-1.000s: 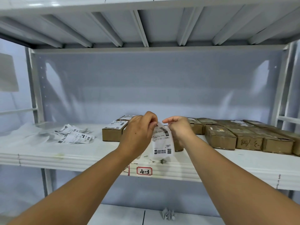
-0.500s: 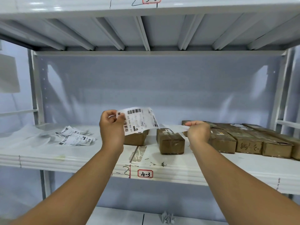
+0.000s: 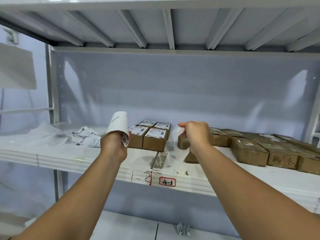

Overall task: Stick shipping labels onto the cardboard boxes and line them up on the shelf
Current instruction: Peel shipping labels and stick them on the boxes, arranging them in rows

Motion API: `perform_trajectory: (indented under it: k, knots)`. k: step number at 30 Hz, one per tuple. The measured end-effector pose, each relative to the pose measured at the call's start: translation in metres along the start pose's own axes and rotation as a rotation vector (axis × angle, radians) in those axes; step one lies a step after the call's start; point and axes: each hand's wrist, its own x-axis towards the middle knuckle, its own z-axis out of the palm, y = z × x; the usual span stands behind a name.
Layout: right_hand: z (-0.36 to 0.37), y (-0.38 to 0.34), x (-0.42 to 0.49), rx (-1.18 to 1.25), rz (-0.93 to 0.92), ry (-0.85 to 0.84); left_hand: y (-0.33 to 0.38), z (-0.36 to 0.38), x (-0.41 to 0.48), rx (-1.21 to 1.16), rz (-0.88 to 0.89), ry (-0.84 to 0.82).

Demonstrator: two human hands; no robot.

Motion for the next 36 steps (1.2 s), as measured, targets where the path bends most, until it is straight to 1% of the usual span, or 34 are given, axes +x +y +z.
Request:
perform_trajectory:
  k: [2, 4, 7, 9, 11, 13, 14, 17, 19, 21, 23, 24, 27, 28, 29, 31, 32, 33, 35, 36]
  knots:
    - [0.026, 0.0, -0.002, 0.008, 0.017, -0.065, 0.006, -0.009, 0.008, 0.06, 0.003, -0.012]
    - [0.053, -0.001, -0.01, -0.046, -0.008, -0.168, 0.014, -0.02, 0.02, 0.077, 0.009, 0.0]
    - [0.093, 0.001, -0.022, -0.113, -0.044, -0.371, 0.036, -0.039, 0.033, 0.035, -0.005, -0.007]
    - [0.12, 0.0, -0.032, -0.155, -0.054, -0.524, 0.05, -0.052, 0.04, 0.091, -0.03, 0.0]
    - [0.149, -0.002, -0.04, -0.229, -0.12, -0.619, 0.063, -0.065, 0.048, 0.087, 0.019, -0.009]
    - [0.177, -0.004, -0.045, -0.268, -0.23, -0.613, 0.078, -0.077, 0.057, 0.092, 0.047, 0.014]
    - [0.191, -0.006, -0.048, -0.264, -0.281, -0.58, 0.085, -0.081, 0.061, 0.067, 0.06, 0.03]
    - [0.226, -0.008, -0.058, -0.169, -0.395, -0.48, 0.104, -0.093, 0.078, 0.053, 0.103, 0.041]
    - [0.25, -0.005, -0.064, -0.075, -0.426, -0.428, 0.116, -0.098, 0.089, 0.051, 0.126, 0.025]
    - [0.272, -0.001, -0.07, 0.002, -0.392, -0.438, 0.128, -0.102, 0.1, 0.013, 0.148, 0.008]
    - [0.29, 0.002, -0.073, 0.066, -0.296, -0.548, 0.139, -0.105, 0.11, -0.021, 0.17, 0.026]
    - [0.298, 0.005, -0.074, 0.091, -0.24, -0.617, 0.142, -0.107, 0.116, -0.036, 0.206, 0.001]
    - [0.322, 0.017, -0.07, 0.14, -0.029, -0.782, 0.148, -0.112, 0.129, 0.059, 0.322, -0.021]
    - [0.332, 0.025, -0.067, 0.129, 0.026, -0.822, 0.15, -0.113, 0.132, 0.142, 0.338, -0.015]
    - [0.341, 0.032, -0.064, 0.053, 0.035, -0.855, 0.151, -0.113, 0.135, 0.217, 0.351, -0.003]
    - [0.355, 0.043, -0.06, -0.251, -0.044, -0.894, 0.149, -0.116, 0.141, 0.335, 0.381, 0.015]
    - [0.359, 0.048, -0.06, -0.374, -0.084, -0.883, 0.148, -0.118, 0.143, 0.372, 0.38, 0.029]
    - [0.362, 0.052, -0.059, -0.428, -0.117, -0.857, 0.147, -0.12, 0.146, 0.407, 0.377, 0.042]
    - [0.363, 0.057, -0.059, -0.373, -0.183, -0.75, 0.145, -0.12, 0.15, 0.462, 0.382, 0.078]
    - [0.359, 0.056, -0.059, -0.286, -0.206, -0.673, 0.143, -0.12, 0.15, 0.48, 0.387, 0.082]
